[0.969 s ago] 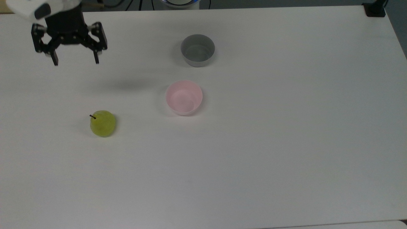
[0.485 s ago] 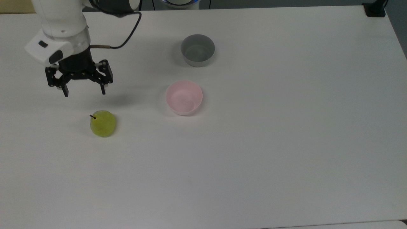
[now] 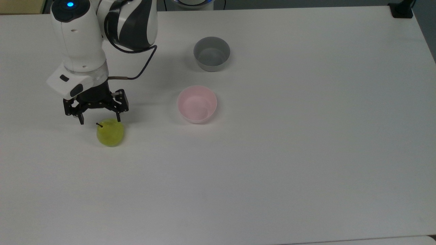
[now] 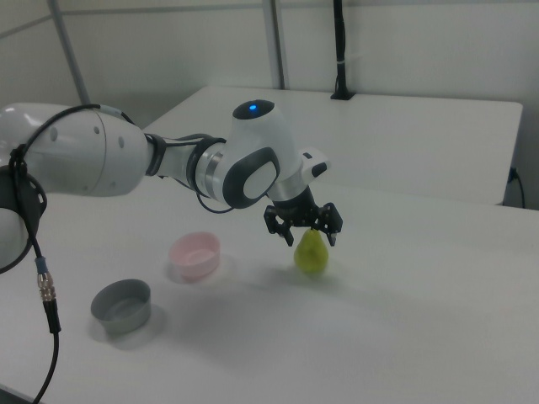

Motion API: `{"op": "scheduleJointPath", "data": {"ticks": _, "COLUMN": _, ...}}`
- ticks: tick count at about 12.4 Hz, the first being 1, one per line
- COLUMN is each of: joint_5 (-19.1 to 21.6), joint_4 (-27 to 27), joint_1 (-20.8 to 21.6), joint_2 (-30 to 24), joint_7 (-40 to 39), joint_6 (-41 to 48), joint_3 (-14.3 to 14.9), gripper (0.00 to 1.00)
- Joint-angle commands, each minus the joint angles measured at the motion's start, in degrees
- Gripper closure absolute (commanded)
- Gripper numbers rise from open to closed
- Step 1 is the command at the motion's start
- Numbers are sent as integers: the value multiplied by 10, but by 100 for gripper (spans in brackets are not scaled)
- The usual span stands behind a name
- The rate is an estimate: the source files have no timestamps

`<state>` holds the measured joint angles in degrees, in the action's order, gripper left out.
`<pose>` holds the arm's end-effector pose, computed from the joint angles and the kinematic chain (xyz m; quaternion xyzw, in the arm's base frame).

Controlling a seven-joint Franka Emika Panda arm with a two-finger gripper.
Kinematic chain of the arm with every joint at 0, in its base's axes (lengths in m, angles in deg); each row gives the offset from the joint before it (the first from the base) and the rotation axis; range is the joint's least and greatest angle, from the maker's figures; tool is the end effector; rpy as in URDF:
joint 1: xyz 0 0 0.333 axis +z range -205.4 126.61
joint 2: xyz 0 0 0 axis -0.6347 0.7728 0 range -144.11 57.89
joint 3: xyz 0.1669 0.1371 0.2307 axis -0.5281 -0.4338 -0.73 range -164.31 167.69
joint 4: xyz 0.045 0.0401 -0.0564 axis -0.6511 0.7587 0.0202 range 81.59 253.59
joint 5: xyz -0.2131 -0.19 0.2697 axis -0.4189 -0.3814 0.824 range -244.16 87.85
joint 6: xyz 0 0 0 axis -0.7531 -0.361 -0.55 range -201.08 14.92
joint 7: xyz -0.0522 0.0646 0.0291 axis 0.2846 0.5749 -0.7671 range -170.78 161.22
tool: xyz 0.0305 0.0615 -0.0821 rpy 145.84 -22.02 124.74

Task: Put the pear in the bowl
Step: 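Lower the open gripper over the green pear, then close the gripper on the pear and lift it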

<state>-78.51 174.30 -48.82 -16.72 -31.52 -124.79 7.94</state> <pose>0.6712 -0.1787 0.3611 0.9845 0.1064 0.1185 0.0734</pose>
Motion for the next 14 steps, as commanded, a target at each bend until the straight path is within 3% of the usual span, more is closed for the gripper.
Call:
{"op": "scheduleJointPath", "data": {"ticks": 1, "joint_5": 8, "joint_4": 5, "joint_1": 7, "joint_2": 22, "joint_7": 20, "joint_6": -45, "joint_3": 1, "gripper": 0}}
{"op": "scheduleJointPath", "data": {"ticks": 2, "joint_5": 6, "joint_4": 5, "joint_1": 8, "joint_2": 25, "joint_7": 20, "joint_6": -51, "joint_3": 0, "gripper": 0}}
{"op": "scheduleJointPath", "data": {"ticks": 3, "joint_5": 5, "joint_4": 7, "joint_1": 8, "joint_2": 30, "joint_7": 21, "joint_6": -59, "joint_3": -1, "gripper": 14}}
{"op": "scheduleJointPath", "data": {"ticks": 5, "joint_5": 10, "joint_4": 6, "joint_1": 10, "joint_2": 30, "joint_7": 26, "joint_6": -59, "joint_3": -3, "gripper": 70}}
{"op": "scheduleJointPath", "data": {"ticks": 6, "joint_5": 11, "joint_4": 5, "joint_1": 9, "joint_2": 26, "joint_7": 27, "joint_6": -55, "joint_3": -3, "gripper": 88}}
{"op": "scheduleJointPath", "data": {"ticks": 7, "joint_5": 11, "joint_4": 5, "joint_1": 8, "joint_2": 19, "joint_7": 26, "joint_6": -53, "joint_3": -3, "gripper": 95}}
{"op": "scheduleJointPath", "data": {"ticks": 10, "joint_5": 11, "joint_4": 1, "joint_1": 11, "joint_2": -25, "joint_7": 38, "joint_6": 18, "joint_3": -3, "gripper": 96}}
{"op": "scheduleJointPath", "data": {"ticks": 14, "joint_5": 9, "joint_4": -24, "joint_1": 33, "joint_2": -95, "joint_7": 64, "joint_6": 175, "joint_3": -6, "gripper": 95}}
